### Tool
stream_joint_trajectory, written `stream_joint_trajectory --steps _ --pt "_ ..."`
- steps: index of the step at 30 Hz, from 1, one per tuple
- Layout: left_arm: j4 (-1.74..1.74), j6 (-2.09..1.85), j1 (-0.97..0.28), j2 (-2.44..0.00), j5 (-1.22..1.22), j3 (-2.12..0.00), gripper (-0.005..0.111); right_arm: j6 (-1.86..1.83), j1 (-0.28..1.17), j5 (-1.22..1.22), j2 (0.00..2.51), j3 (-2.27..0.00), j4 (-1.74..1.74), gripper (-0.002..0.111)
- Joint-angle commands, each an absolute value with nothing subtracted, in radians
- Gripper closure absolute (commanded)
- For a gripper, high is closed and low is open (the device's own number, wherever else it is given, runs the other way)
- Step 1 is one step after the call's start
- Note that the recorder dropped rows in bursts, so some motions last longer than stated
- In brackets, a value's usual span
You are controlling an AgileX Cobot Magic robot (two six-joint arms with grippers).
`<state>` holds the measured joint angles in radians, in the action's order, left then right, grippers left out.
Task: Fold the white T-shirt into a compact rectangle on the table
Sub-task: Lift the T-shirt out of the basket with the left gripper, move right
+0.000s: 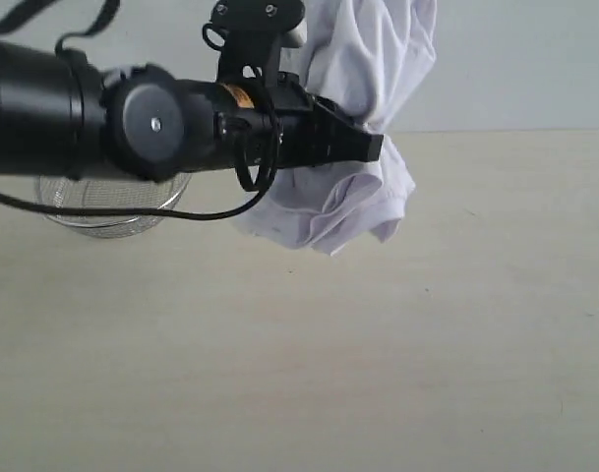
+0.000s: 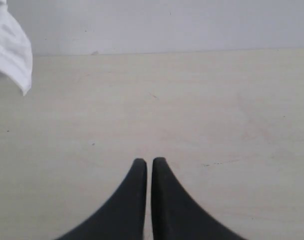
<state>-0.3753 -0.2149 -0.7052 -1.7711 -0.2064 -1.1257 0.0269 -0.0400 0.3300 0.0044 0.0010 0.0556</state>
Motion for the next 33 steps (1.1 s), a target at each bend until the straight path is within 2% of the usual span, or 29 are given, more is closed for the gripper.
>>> stream_joint_trajectory --steps 1,5,17,20,23,25,27,29,33 --pt "-0.393 -0.224 -0.714 -1.817 -0.800 -1.034 0.102 0.023 -0.038 0.326 0.000 0.000 0.052 0.109" --pt "-0.310 -0.241 -0.714 -1.890 -0.995 -1.029 0.102 0.023 -0.038 0.326 0.000 0.000 0.052 0.109" --pt "-0.241 -0.284 -0.714 -1.879 -0.997 -1.036 0.101 0.023 -0.038 0.326 0.000 0.000 0.052 0.109" --pt "-0.212 -0.284 -0.714 -1.865 -0.995 -1.036 0.085 0.023 -0.038 0.326 0.000 0.000 0.052 0.109" --pt "-0.213 -0.284 -0.714 -1.861 -0.995 -1.036 0.055 0.023 -0.038 0.326 0.000 0.000 0.052 0.109" --pt "-0.226 -0.282 -0.714 -1.861 -1.007 -1.036 0.030 0.023 -0.038 0.326 0.000 0.000 0.052 0.109" --pt "-0.228 -0.239 -0.714 -1.861 -1.037 -1.036 0.015 0.023 -0.038 0.326 0.000 0.000 0.052 0.109" --pt "-0.228 -0.206 -0.714 -1.861 -1.080 -1.036 0.009 0.023 -0.038 0.326 0.000 0.000 0.052 0.109" --pt "-0.226 -0.176 -0.714 -1.861 -1.157 -1.036 0.009 0.023 -0.038 0.326 0.000 0.000 0.052 0.109"
